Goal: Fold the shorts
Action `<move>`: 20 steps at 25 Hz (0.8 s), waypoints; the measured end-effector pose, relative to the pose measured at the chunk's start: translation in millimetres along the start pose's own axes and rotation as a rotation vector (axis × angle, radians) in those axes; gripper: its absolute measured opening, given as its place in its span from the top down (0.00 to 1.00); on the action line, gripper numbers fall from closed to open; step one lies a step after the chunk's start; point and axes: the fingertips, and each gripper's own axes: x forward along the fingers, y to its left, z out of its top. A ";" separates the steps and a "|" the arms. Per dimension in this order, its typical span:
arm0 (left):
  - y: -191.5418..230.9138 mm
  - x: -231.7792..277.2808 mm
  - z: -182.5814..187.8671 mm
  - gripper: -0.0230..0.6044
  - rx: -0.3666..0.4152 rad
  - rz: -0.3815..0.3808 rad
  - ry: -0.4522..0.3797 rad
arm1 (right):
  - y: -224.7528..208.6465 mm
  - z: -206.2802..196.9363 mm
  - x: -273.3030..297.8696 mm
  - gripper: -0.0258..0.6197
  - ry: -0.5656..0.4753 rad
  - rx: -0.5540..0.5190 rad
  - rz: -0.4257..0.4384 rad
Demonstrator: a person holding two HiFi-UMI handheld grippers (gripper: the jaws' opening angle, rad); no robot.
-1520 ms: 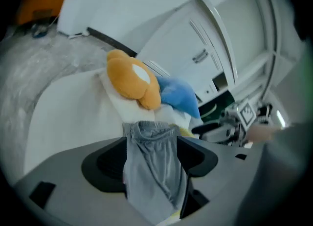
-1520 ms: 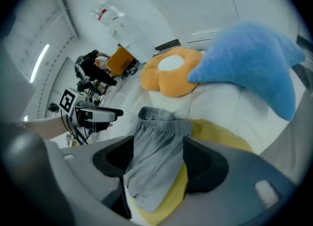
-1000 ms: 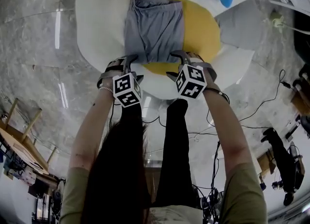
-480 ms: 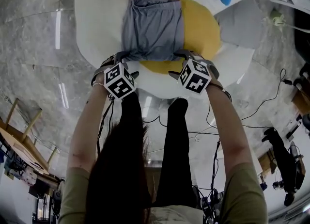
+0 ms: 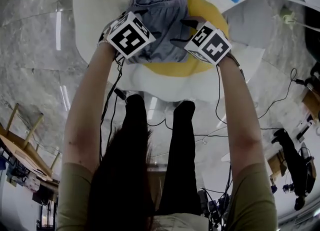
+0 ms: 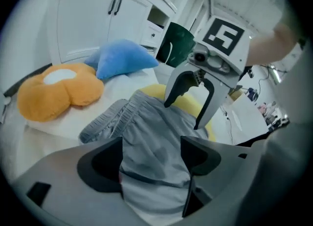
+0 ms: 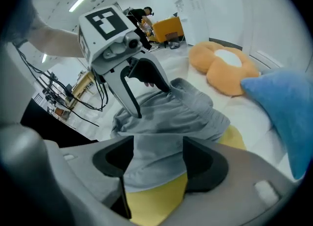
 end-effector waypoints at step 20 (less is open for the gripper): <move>18.2 -37.2 -56.1 0.39 -0.030 0.054 0.038 | 61.3 -45.3 -17.2 0.49 -0.040 0.063 -0.025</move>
